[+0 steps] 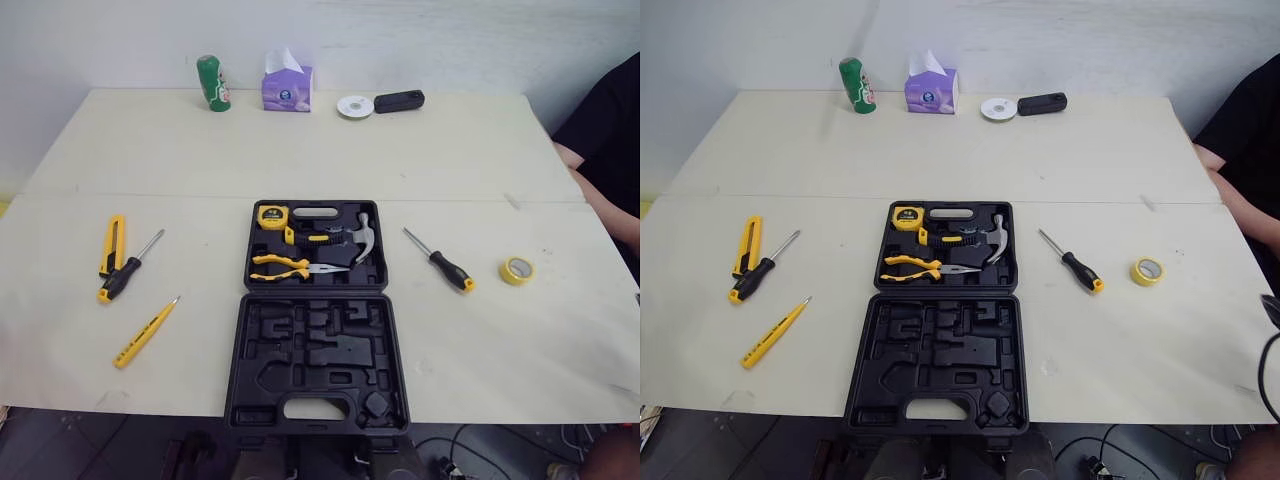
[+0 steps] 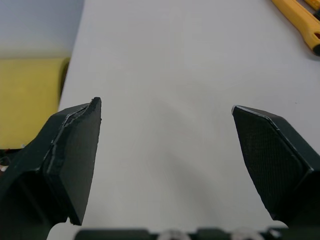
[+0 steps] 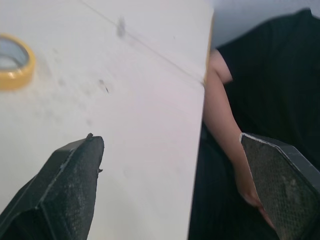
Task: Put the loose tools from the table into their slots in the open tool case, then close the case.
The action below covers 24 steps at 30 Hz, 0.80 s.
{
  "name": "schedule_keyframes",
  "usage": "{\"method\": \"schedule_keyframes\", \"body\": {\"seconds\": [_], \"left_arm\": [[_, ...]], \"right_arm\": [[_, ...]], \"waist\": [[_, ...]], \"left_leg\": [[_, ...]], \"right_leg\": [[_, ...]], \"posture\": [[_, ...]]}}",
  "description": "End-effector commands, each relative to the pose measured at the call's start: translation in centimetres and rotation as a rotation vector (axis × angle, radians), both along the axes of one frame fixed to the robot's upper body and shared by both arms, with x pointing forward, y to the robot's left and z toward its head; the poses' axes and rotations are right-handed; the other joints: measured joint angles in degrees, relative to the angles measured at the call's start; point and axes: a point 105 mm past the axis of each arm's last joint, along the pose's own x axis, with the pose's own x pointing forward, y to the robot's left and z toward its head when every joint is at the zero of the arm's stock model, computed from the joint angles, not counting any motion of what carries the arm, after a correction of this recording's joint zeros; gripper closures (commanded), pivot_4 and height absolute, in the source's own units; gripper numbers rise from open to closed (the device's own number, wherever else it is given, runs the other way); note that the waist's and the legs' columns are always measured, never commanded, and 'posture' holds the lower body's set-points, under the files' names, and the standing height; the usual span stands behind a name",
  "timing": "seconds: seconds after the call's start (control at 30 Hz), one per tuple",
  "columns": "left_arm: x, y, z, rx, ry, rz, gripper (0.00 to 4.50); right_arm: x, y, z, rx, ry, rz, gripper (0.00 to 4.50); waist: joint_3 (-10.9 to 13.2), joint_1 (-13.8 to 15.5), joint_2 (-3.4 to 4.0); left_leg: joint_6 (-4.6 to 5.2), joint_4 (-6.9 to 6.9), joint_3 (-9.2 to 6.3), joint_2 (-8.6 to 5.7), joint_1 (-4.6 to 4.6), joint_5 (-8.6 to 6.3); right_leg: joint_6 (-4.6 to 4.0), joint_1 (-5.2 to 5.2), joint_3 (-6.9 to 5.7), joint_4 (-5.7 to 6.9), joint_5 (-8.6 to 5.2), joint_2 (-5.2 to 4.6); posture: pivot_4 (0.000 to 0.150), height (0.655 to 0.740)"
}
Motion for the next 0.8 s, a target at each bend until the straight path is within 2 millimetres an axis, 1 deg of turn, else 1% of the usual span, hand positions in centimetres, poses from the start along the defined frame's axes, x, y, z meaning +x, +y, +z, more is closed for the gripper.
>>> {"method": "schedule_keyframes", "body": {"seconds": [0.03,0.13,0.17,0.2,0.27,0.33,0.4,0.5,0.63,0.8], "left_arm": [[1.4,-1.8,0.3,0.009,0.027,-0.119,0.07],[2.1,-3.4,0.3,-0.006,0.079,-0.201,0.07],[2.3,-3.8,0.5,-0.024,0.082,-0.217,0.07],[2.4,-4.1,0.6,-0.036,0.083,-0.226,0.07],[2.9,-5.5,0.9,-0.066,0.102,-0.275,0.07],[3.2,-6.8,0.8,-0.091,0.131,-0.315,0.07],[3.3,-7.8,0.7,-0.120,0.149,-0.335,0.07],[3.7,-9.2,0.1,-0.176,0.180,-0.346,0.07],[4.5,-10.1,-1.2,-0.179,0.220,-0.347,0.07],[5.6,-11.1,-1.5,-0.199,0.223,-0.358,0.07]], "right_arm": [[2.4,5.7,1.7,0.047,-0.079,0.215,0.00],[3.3,10.5,1.9,0.107,-0.064,0.397,0.00],[3.4,11.7,1.9,0.124,-0.050,0.442,0.00],[3.5,12.4,2.0,0.135,-0.040,0.471,0.00],[3.9,14.7,2.9,0.186,-0.059,0.558,0.00],[4.0,16.6,3.4,0.200,-0.061,0.636,0.00],[3.9,18.0,3.5,0.215,-0.051,0.695,0.00],[3.4,20.9,3.8,0.213,-0.043,0.820,0.00],[2.7,24.1,4.6,0.223,-0.058,0.964,0.00],[1.6,27.3,5.1,0.220,-0.065,1.085,0.00]], "waist": [[0.0,0.1,-0.01],[0.0,0.1,-0.01],[0.0,0.1,-0.01],[0.0,0.1,-0.01],[0.0,0.2,-0.02],[0.0,0.2,-0.02],[0.0,0.2,-0.02],[0.0,0.3,-0.02],[0.0,0.2,-0.02],[0.0,0.3,-0.10]], "left_leg": [[0.00,0.00,0.00,-0.01,0.00,0.00],[0.01,0.07,-0.02,0.00,-0.08,0.01],[0.06,0.07,-0.04,0.00,-0.14,0.03],[0.32,0.07,-0.03,-0.01,-0.15,0.15],[0.36,0.11,-0.05,-0.01,-0.21,0.15],[0.40,0.19,-0.06,-0.03,-0.23,0.14],[0.40,0.21,-0.09,-0.02,-0.23,0.13],[0.40,0.17,-0.12,-0.02,-0.23,0.13],[0.39,0.21,-0.11,-0.02,-0.23,0.14],[0.38,0.20,-0.12,-0.01,-0.23,0.15]], "right_leg": [[0.00,0.00,0.01,0.00,0.00,0.00],[0.00,-0.03,0.00,0.15,0.00,0.00],[0.00,-0.08,-0.01,0.30,0.00,0.00],[0.00,-0.09,-0.01,0.33,0.00,0.00],[0.00,-0.10,-0.03,0.31,0.00,0.00],[0.02,-0.09,-0.02,0.33,0.01,-0.02],[0.02,-0.07,-0.03,0.33,0.01,-0.02],[0.02,-0.08,-0.04,0.32,0.01,0.00],[0.02,-0.08,-0.04,0.35,0.01,0.01],[0.01,-0.09,-0.05,0.35,0.01,0.03]], "posture": [[0.150,0.7400],[0.150,0.7400],[0.150,0.7400],[0.150,0.7400],[0.150,0.7400],[0.150,0.7400],[0.150,0.7400],[0.150,0.7400],[0.150,0.7400],[0.150,0.7400]]}}
